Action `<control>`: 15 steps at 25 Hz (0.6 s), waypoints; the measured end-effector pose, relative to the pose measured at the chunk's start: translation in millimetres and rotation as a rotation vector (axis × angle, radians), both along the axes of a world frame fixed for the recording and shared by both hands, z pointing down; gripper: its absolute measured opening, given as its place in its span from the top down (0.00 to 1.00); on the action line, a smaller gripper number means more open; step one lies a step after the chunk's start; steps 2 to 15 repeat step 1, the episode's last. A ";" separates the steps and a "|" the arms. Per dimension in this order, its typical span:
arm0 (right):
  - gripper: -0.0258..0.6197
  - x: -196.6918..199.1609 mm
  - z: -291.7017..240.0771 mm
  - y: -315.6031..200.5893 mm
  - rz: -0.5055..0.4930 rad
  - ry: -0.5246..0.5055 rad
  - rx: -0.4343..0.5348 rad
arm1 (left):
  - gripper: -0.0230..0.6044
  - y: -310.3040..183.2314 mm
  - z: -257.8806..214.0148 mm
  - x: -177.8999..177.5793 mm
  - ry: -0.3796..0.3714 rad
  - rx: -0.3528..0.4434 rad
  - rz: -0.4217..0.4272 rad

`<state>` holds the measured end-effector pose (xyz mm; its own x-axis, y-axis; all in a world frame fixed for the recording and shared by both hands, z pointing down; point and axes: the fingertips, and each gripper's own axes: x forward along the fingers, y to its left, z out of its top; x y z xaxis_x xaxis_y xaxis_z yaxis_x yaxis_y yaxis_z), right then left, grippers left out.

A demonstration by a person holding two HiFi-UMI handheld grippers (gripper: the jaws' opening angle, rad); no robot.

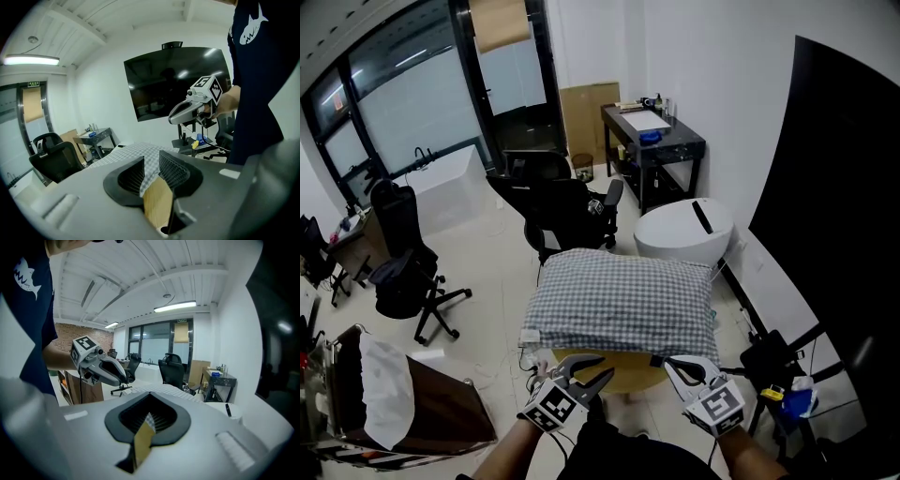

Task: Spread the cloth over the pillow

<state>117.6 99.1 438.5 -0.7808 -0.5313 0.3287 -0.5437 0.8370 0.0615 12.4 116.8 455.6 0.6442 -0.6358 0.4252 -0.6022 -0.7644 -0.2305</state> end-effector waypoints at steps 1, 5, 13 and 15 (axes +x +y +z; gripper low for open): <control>0.95 2.2 0.9 1.7 0.001 0.002 0.001 | 0.82 1.3 0.2 0.9 -0.005 0.003 0.000; 0.95 2.2 0.9 1.7 0.001 0.002 0.001 | 0.82 1.3 0.2 0.9 -0.005 0.003 0.000; 0.95 2.2 0.9 1.7 0.001 0.002 0.001 | 0.82 1.3 0.2 0.9 -0.005 0.003 0.000; 0.95 2.2 0.9 1.7 0.001 0.002 0.001 | 0.82 1.3 0.2 0.9 -0.005 0.003 0.000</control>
